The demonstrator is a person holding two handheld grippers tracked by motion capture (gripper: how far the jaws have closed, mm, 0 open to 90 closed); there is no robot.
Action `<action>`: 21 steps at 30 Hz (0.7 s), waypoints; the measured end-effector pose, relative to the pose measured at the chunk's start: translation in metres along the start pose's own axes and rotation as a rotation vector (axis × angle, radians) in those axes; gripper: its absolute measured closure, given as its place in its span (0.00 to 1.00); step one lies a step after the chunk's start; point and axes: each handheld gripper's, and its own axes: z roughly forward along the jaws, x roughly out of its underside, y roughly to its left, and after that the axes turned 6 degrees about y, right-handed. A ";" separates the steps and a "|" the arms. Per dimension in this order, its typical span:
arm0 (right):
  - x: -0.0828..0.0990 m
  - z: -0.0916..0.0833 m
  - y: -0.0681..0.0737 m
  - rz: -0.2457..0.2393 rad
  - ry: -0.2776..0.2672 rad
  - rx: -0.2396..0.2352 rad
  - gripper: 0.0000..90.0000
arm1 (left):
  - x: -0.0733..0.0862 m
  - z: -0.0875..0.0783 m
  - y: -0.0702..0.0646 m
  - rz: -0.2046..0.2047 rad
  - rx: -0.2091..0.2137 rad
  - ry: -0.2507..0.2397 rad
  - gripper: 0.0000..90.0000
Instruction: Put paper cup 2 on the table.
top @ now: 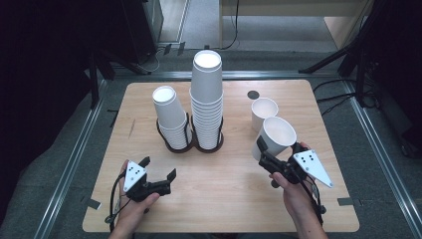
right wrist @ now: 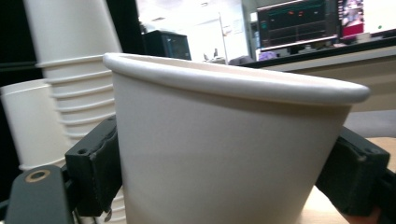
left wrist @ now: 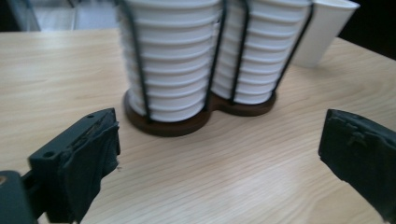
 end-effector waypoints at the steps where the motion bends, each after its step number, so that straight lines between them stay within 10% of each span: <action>1: 0.000 0.001 -0.002 0.002 -0.001 0.007 0.15 | 0.001 -0.001 0.005 -0.008 -0.017 0.004 0.00; 7: 0.003 0.005 -0.027 -0.043 -0.005 0.103 0.15 | 0.007 -0.007 0.032 -0.104 -0.073 0.013 0.00; 21: 0.018 0.018 -0.063 -0.176 0.032 0.206 0.16 | 0.015 -0.010 0.064 -0.163 -0.152 0.031 0.00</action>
